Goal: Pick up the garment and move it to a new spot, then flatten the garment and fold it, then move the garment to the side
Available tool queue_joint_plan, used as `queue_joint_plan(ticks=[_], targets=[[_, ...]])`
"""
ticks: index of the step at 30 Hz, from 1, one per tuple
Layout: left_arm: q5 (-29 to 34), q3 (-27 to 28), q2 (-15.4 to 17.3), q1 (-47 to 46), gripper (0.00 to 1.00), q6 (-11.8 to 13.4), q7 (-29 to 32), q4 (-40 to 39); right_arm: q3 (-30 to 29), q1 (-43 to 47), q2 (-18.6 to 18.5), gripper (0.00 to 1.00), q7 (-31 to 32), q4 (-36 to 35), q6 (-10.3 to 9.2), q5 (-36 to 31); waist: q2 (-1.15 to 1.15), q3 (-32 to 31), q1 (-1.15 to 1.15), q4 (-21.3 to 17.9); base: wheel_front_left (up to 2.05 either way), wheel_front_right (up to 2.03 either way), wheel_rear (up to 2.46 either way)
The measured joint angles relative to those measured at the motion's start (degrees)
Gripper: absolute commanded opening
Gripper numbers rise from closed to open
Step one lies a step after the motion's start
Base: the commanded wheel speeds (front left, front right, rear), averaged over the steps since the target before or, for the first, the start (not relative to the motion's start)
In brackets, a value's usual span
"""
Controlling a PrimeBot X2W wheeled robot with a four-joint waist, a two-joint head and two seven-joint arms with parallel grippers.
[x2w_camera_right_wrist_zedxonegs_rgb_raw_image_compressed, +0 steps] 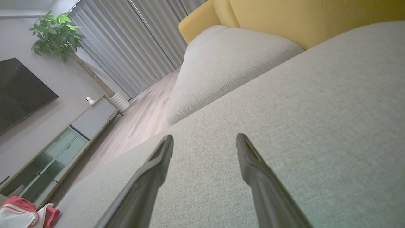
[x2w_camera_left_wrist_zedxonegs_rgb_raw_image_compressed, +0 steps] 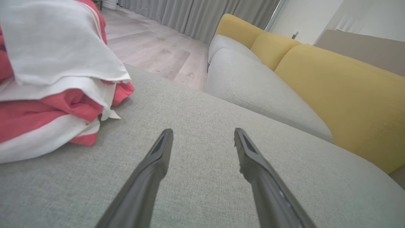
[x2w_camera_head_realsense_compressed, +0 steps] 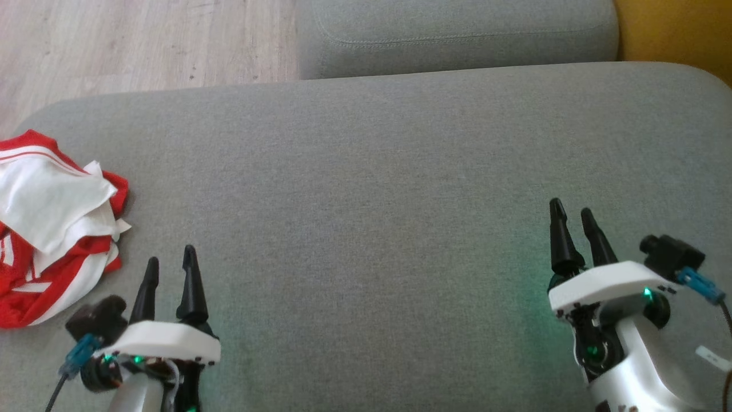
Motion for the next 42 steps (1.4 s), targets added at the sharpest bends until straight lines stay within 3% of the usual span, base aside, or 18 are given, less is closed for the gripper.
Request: queue_joint_plan(ticks=[14, 26, 42], targets=[[8.72, -0.23, 0.46, -1.68, 1.0, 0.1, -2.01, 2.12, 1.04, -1.65, -0.01, 1.0, -2.05, 1.99, -0.01, -9.81, 0.0, -0.08, 0.0, -0.1, 0.0, 0.0, 0.0], [16.06, 0.37, -0.52, -1.12, 1.0, 2.01, -4.14, 3.52, -0.4, -1.56, 0.07, 1.0, -4.1, 3.27, 0.0, -19.37, 0.0, -0.52, 0.0, -0.28, 0.0, 0.0, 0.0], [25.97, 5.27, -1.65, 1.16, 1.0, 3.55, -6.62, 3.85, -3.63, -1.16, 0.96, 1.0, -6.61, 0.08, 0.0, -31.39, 0.0, -1.05, 0.0, -0.81, 0.0, 0.0, 0.0]])
